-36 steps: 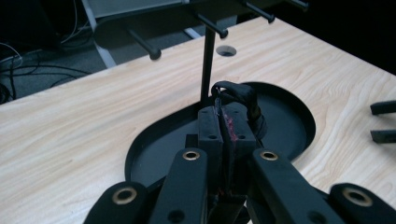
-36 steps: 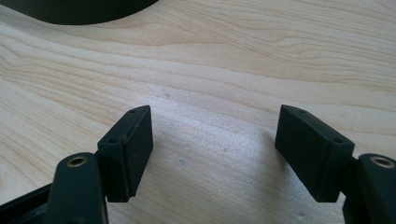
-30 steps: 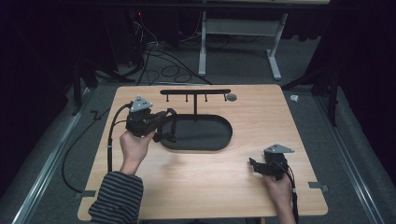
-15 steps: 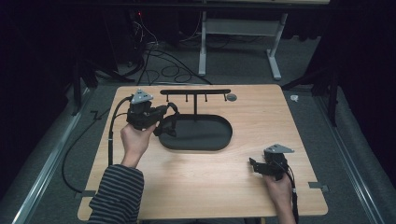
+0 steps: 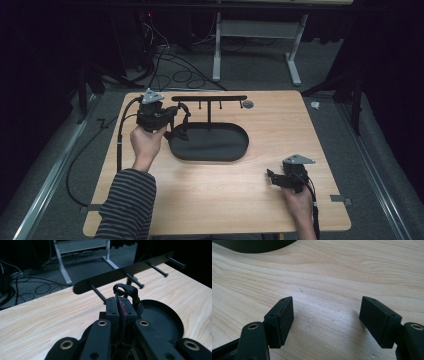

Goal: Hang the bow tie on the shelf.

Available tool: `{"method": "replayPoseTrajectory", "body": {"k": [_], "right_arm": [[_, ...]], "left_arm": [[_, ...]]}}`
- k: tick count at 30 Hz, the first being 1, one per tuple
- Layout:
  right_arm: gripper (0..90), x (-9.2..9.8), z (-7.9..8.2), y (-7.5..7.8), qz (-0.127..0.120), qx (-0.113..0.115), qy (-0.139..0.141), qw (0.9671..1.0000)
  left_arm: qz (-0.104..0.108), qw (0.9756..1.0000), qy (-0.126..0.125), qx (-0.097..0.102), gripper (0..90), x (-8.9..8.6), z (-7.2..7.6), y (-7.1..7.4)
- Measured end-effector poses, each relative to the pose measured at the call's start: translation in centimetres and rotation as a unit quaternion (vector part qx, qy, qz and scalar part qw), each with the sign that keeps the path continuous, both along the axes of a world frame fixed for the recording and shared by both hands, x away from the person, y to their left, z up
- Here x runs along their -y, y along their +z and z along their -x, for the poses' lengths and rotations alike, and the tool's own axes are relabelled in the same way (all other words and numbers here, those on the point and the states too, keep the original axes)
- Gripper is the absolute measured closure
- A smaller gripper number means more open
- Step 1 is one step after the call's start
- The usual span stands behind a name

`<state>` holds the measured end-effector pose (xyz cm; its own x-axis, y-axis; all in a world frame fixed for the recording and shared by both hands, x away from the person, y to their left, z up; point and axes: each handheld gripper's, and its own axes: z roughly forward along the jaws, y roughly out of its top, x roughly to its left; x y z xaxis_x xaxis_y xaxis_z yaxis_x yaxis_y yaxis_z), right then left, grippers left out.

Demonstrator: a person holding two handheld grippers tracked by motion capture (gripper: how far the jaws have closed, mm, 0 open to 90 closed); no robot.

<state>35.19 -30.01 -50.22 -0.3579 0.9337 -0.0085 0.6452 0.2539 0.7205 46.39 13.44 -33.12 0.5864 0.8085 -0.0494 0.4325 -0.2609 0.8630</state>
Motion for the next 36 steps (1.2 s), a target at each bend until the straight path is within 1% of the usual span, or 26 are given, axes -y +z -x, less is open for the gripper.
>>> {"method": "replayPoseTrajectory", "body": {"k": [5,6,10,13,17,24,31,36], "right_arm": [[28.8,0.0,0.0,0.0,0.0,0.0,0.001,1.0],[28.8,0.0,0.0,0.0,0.001,0.001,0.0,1.0],[28.8,0.0,0.0,0.0,0.001,0.001,0.001,1.0],[28.8,0.0,0.0,0.0,0.0,0.001,0.001,1.0],[28.8,0.0,0.0,0.0,0.001,0.001,0.001,1.0],[28.8,0.0,0.0,0.0,0.0,0.0,0.001,1.0],[28.7,0.0,0.0,0.0,0.0,0.0,0.001,1.0],[28.7,0.0,0.0,0.0,0.0,0.001,0.002,1.0]], "left_arm": [[-0.005,0.9999,0.009,-0.001,87.2,0.1,-0.7,-0.3],[-0.003,0.9999,0.01,-0.001,87.1,0.1,-0.7,-0.3],[-0.009,0.9997,0.022,0.001,87.2,0.3,-1.3,-0.7],[-0.013,0.9994,0.033,-0.001,87.1,0.3,-1.8,-1.1],[-0.01,0.9991,0.041,-0.001,87.2,0.2,-2.1,-1.2],[-0.009,0.9988,0.048,-0.005,86.6,0.2,-2.5,-1.6],[-0.014,0.9988,0.047,-0.01,84.8,0.0,-2.5,-1.9],[-0.013,0.9988,0.046,-0.012,83.9,-0.1,-2.3,-2.0]]}}
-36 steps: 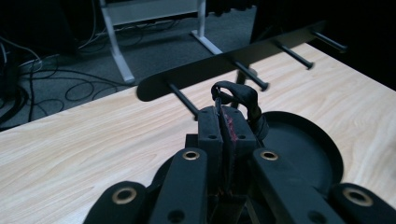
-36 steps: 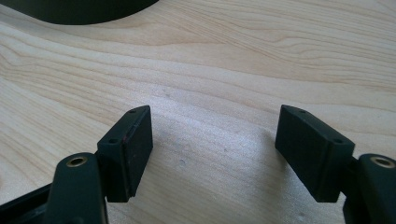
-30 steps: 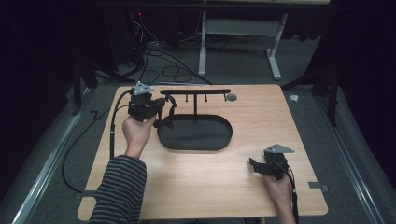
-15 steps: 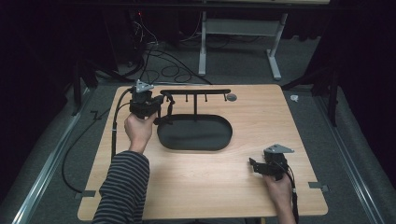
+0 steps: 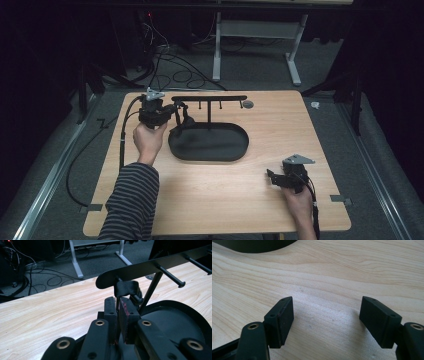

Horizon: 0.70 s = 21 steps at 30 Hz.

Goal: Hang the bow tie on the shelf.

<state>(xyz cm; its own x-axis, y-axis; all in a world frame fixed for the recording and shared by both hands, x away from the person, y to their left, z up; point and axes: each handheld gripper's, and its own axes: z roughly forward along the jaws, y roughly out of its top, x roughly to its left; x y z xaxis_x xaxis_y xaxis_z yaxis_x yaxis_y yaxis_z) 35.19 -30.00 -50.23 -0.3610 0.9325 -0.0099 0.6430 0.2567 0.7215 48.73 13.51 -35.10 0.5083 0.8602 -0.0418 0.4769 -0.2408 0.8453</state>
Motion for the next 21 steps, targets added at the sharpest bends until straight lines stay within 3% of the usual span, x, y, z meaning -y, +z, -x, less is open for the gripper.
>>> {"method": "replayPoseTrajectory", "body": {"k": [21], "right_arm": [[28.7,0.0,0.0,0.0,-0.001,-0.001,0.0,1.0]], "left_arm": [[0.003,0.9998,-0.017,-0.002,66.2,-1.5,2.0,0.6]]}}
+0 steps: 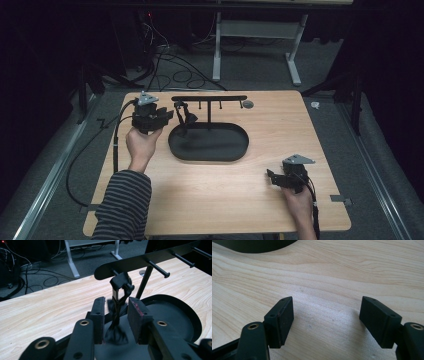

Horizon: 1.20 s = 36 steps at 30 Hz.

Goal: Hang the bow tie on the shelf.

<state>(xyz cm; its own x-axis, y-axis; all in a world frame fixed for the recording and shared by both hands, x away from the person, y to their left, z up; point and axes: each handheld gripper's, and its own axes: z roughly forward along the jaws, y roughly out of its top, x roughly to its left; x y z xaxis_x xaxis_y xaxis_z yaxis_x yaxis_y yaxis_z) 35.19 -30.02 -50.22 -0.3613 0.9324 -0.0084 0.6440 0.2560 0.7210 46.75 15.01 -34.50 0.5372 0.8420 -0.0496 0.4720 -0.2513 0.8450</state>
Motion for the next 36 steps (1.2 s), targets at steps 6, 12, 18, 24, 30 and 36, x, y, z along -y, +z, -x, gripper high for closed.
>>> {"method": "replayPoseTrajectory", "body": {"k": [6,12,18,24,30,36], "right_arm": [[28.7,0.0,0.0,0.0,0.0,0.0,-0.001,1.0],[28.8,0.0,0.0,0.0,0.0,0.001,-0.001,1.0],[28.8,0.0,0.0,0.0,0.0,0.0,-0.001,1.0],[28.7,0.0,0.0,0.0,0.0,0.0,-0.001,1.0],[28.7,0.0,0.0,0.0,0.001,0.0,-0.001,1.0],[28.7,0.0,0.0,0.0,0.001,0.0,-0.001,1.0]], "left_arm": [[-0.001,1.0,0.005,0.0,62.7,-0.6,0.5,0.0],[-0.008,0.9999,0.007,0.005,59.4,-0.9,1.0,0.3],[-0.004,0.9999,0.007,0.011,57.2,-1.2,1.6,0.7],[-0.003,0.9998,0.007,0.017,55.9,-1.4,2.2,1.0],[0.004,0.9997,0.008,0.022,55.3,-1.9,2.8,1.1],[0.007,0.9996,0.014,0.023,54.7,-2.4,3.2,1.0]]}}
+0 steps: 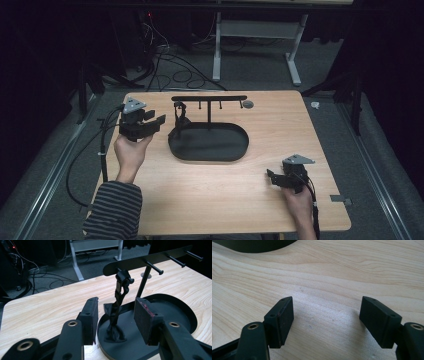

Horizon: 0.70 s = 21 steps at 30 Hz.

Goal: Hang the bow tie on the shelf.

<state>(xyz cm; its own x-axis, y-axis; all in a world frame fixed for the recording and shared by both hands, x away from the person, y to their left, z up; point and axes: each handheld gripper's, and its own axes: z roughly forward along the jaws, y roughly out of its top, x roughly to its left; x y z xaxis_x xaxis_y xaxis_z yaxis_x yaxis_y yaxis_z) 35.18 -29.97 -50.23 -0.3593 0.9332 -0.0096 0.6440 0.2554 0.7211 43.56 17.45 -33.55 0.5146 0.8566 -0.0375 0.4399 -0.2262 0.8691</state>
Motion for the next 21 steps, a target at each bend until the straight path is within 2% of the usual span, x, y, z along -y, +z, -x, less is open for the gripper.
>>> {"method": "replayPoseTrajectory", "body": {"k": [7,21], "right_arm": [[28.7,0.0,0.0,0.0,0.0,0.0,0.0,1.0],[28.7,0.0,0.0,0.0,0.001,0.0,0.0,1.0]], "left_arm": [[0.004,1.0,0.005,-0.005,54.2,-0.7,0.5,-0.6],[0.013,0.9998,0.014,0.004,53.6,-1.7,1.6,-0.6]]}}
